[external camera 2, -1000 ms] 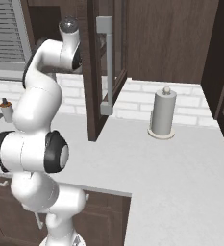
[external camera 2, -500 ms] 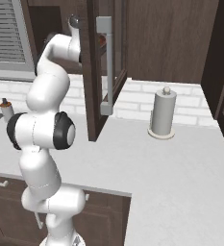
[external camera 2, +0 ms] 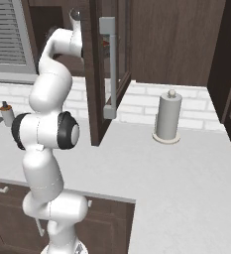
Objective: Pick up the bowls on the counter and stack them on top of one another in the open cabinet. Place the smaller bowl on top of the larger bowl.
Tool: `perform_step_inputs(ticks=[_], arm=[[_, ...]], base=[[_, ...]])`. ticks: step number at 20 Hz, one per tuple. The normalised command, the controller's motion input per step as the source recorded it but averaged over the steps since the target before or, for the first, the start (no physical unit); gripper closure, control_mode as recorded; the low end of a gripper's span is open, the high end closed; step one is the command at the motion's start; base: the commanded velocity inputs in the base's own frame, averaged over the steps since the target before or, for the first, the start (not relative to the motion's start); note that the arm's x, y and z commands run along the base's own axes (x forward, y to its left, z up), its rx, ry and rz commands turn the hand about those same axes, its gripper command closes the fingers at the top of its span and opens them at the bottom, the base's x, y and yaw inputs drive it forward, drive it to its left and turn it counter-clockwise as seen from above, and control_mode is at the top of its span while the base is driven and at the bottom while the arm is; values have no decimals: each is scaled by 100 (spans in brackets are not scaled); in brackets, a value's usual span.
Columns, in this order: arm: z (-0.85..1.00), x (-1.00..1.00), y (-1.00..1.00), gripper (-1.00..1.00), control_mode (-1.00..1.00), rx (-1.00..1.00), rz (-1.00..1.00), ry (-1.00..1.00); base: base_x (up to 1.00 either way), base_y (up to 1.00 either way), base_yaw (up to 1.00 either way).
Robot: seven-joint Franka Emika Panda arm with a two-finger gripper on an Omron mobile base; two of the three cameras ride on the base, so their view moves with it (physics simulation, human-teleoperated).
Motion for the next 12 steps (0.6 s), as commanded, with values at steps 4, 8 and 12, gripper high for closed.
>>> perform_step_inputs(ticks=[4,8,12], arm=[[-10,-41,34,-100,-100,-21,0,-15],[-16,-66,21,-100,-100,-26,0,-30],[23,-100,1,-100,-100,-7,0,-28]], base=[[0,0,0],[0,0,0],[0,0,0]])
